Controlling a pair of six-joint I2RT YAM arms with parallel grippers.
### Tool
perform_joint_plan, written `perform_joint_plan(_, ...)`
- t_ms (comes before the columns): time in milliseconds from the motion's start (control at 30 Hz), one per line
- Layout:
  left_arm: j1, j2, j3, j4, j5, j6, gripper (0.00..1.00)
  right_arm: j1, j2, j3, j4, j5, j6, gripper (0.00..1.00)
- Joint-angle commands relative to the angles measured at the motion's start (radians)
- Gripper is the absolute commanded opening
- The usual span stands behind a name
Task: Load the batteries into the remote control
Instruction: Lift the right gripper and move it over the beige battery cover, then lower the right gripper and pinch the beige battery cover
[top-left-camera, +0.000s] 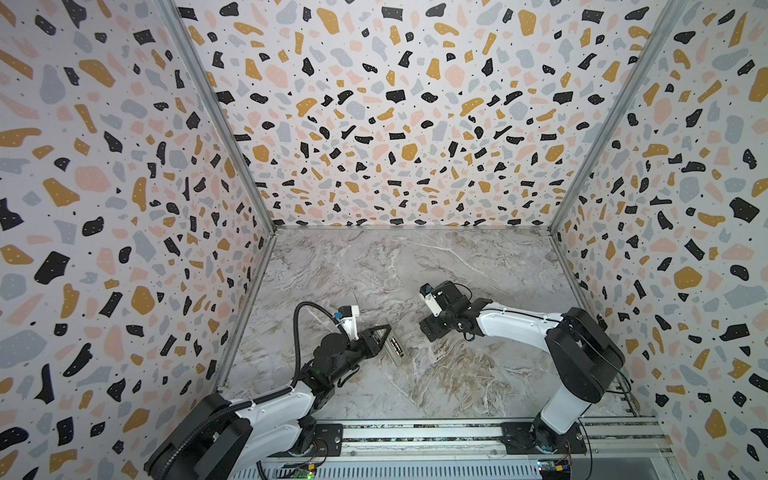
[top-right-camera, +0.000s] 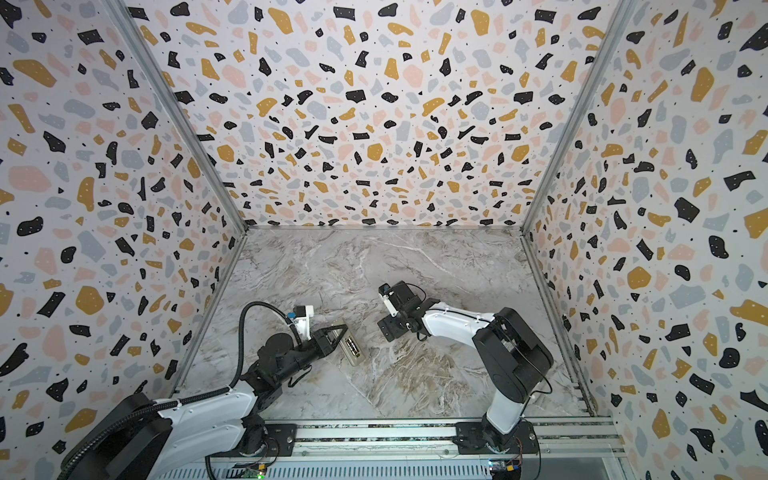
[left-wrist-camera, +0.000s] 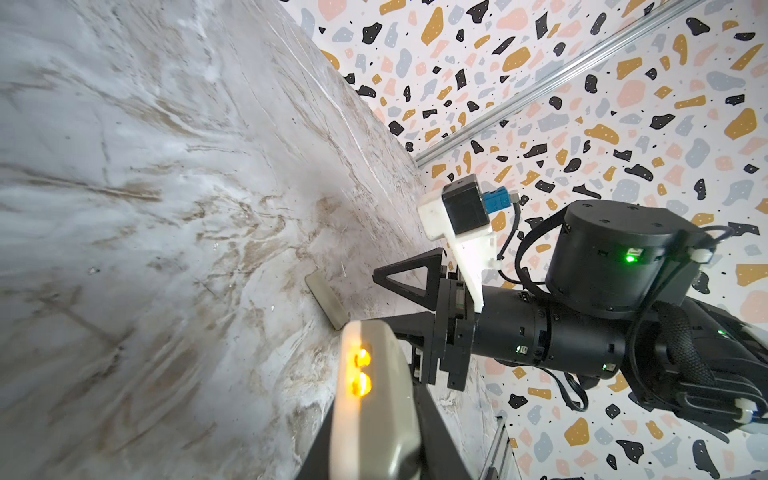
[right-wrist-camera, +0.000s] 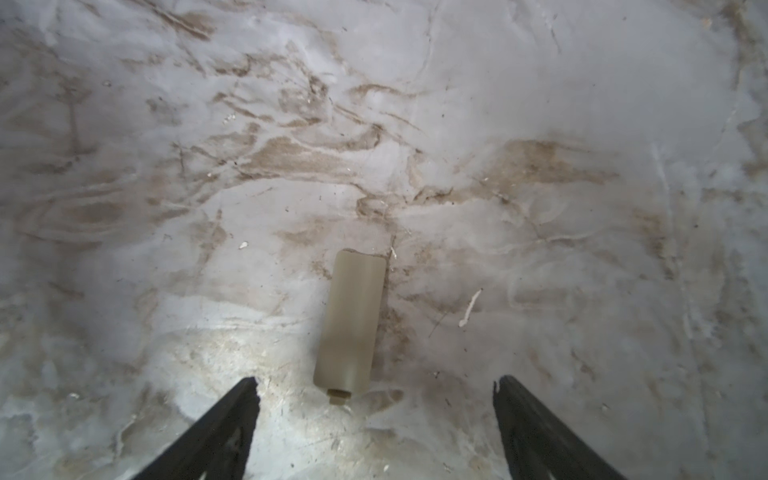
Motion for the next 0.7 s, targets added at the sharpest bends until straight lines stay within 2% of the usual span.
perform_joint_plan(0,0.006,0.007,-0.011,0.106,-0.022,-0.013,0.00,0.011,0.017,0.036,0.006,0.005,0.012,0.90)
perform_joint_plan(100,0.006,0.007,-0.012,0.110,-0.023,-0.015,0.00,0.012,0.038,0.039,0.013,-0.005,0.016,0.84)
perform_joint_plan(367,0.006,0.007,-0.023,0.116,-0.033,-0.019,0.00,0.015,0.071,0.042,0.019,-0.015,0.020,0.59)
perform_joint_plan(667,0.006,0.028,-0.020,0.130,-0.031,-0.019,0.00,0.014,0.088,0.039,0.025,-0.015,0.022,0.45)
